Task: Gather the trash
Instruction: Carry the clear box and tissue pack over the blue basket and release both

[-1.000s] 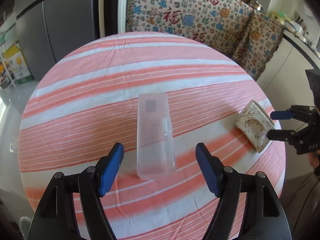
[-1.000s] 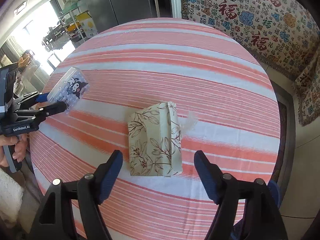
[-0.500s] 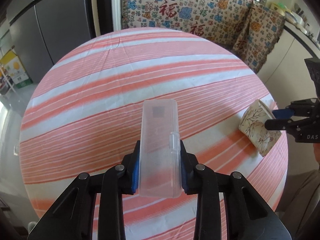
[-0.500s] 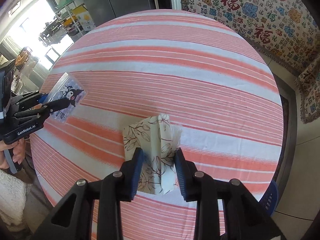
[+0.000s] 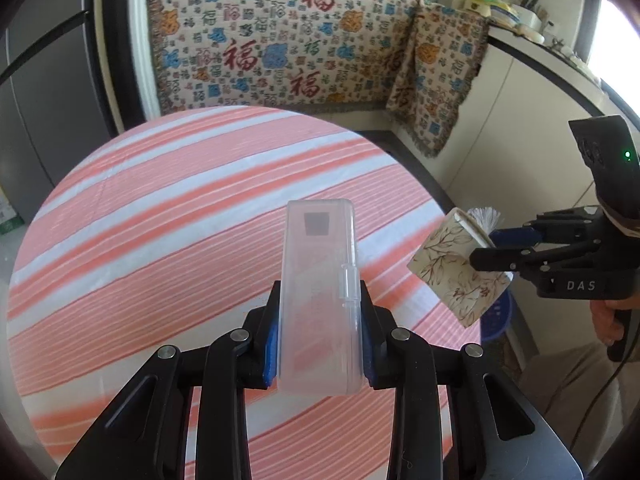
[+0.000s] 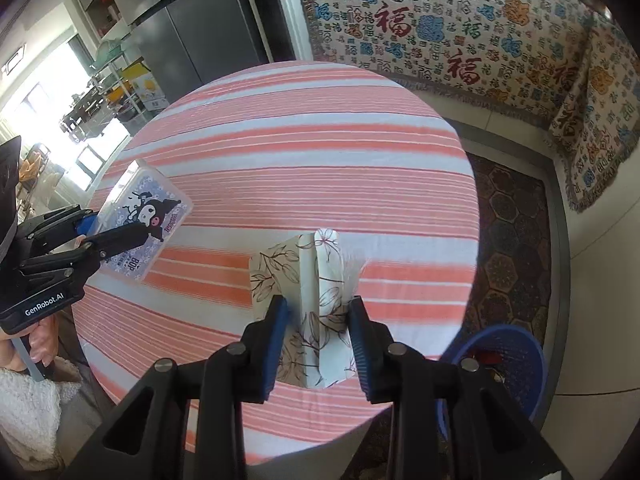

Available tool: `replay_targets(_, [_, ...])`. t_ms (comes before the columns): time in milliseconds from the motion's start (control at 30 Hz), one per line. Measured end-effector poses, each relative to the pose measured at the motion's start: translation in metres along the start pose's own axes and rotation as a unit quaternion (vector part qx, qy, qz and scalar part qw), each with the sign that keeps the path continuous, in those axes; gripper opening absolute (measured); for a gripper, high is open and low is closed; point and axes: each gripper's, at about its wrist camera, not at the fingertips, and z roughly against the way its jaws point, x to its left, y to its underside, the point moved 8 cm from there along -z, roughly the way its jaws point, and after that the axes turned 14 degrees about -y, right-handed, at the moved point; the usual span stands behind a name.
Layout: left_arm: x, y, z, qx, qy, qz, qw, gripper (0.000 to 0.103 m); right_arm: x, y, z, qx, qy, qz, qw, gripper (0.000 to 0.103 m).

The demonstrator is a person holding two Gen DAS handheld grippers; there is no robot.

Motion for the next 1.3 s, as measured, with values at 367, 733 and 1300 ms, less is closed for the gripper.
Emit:
replay_targets(367, [-0.122, -0.015, 0.008, -0.007, 0.056, -0.068, 0.9961, 0.032, -0.083, 0.041, 0.065, -0.046, 0.041, -0.07, 0.996, 0.031])
replay_targets(733, [-0.272, -0.005, -0.026, 0.042, 0.15, -0.113, 0.9812, 0.032, -0.232, 0.139, 0.103, -0.067, 0.118, -0.226, 0.965, 0.031])
replay_targets(1300, [-0.382, 0.028, -0.121, 0.078, 0.164, -0.15, 0.9719, 0.097, -0.376, 0.223, 0.065, -0.109, 0.099, -0.383, 0.912, 0.05])
